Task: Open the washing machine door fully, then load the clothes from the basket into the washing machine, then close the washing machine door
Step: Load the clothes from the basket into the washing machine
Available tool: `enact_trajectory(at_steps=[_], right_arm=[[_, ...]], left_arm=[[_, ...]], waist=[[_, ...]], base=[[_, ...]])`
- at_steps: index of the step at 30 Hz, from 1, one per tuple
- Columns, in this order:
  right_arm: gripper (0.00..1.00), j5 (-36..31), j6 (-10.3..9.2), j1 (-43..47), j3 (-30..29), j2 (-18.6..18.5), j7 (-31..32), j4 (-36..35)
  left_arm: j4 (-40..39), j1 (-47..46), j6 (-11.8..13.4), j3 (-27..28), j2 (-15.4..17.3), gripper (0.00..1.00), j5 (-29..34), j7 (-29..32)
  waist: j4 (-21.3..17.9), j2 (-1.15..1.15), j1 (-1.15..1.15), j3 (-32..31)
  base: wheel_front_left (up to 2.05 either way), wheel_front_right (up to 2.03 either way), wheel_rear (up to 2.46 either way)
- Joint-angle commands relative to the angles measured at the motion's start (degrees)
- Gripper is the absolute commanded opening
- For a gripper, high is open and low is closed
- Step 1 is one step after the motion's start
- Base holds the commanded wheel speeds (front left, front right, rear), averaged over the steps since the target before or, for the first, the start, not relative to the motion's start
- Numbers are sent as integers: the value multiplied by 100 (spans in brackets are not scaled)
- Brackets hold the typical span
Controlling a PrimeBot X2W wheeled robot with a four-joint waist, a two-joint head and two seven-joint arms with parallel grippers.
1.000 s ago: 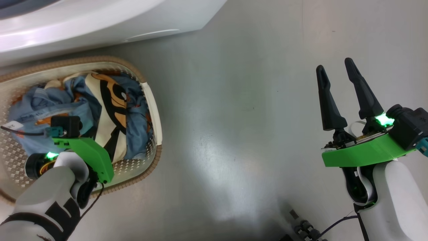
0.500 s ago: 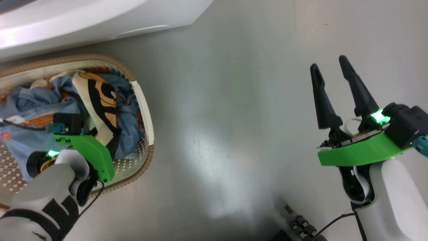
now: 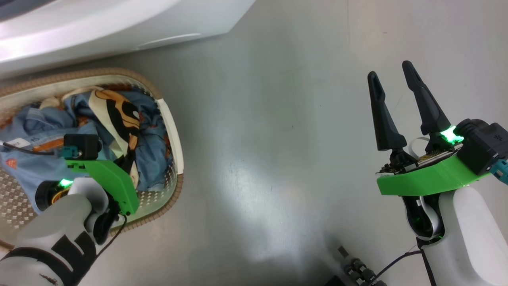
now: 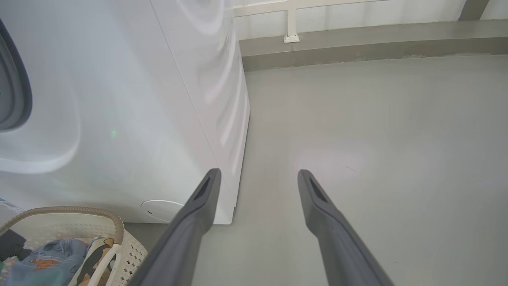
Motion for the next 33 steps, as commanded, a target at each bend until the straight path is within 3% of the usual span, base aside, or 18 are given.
enact_trajectory(at_steps=[1,17,33], right_arm=[[100,-91,48,91,118,-34,-43,-122],[100,-12,48,268,54,-77,-43,37],[100,75,48,656,-31,-140,-43,239]], left_arm=[[-41,14,-14,65,109,0,-56,-64],[-309,406,-14,187,65,0,-356,-413],[-1128,1266,-14,2280,109,0,1336,-419]], waist=[[21,0,0,-51],[304,0,0,-936],[571,0,0,-1878]], base=[[0,0,0],[0,0,0],[0,0,0]])
